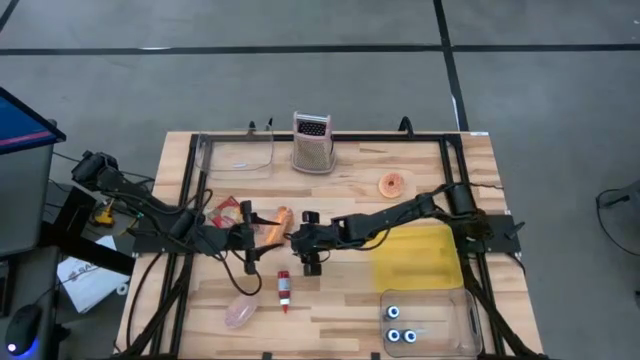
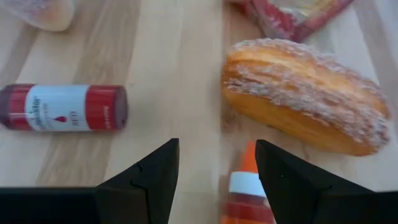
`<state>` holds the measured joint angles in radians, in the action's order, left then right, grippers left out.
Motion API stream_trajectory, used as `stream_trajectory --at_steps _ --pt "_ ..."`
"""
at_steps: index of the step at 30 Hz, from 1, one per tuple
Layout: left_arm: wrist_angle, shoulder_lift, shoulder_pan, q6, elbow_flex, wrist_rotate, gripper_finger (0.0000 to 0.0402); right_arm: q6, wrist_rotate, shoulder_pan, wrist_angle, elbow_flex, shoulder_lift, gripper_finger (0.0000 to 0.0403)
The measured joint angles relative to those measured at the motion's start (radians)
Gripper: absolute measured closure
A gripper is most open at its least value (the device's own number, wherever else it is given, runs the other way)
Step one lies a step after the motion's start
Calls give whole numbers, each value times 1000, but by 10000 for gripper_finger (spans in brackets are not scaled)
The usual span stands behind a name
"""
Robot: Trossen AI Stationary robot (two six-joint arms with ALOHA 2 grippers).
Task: Pick & Place Food Item
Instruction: Put the orange food coloring bottle into the bottom transparent bin
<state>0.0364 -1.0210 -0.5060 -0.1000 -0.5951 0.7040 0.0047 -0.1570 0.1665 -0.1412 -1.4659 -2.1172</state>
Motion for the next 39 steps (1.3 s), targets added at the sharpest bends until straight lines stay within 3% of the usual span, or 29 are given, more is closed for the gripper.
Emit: stream_trajectory --at_steps 10,30,39 --pt "3 20 -4 -2 0 3 166 33 -24 -18 -57 -58 -38 200" --pt "8 20 -4 -3 0 3 166 79 26 -49 -180 -11 -49 200" --pt "7 20 -5 3 0 -1 166 117 16 -14 -216 16 -46 230"
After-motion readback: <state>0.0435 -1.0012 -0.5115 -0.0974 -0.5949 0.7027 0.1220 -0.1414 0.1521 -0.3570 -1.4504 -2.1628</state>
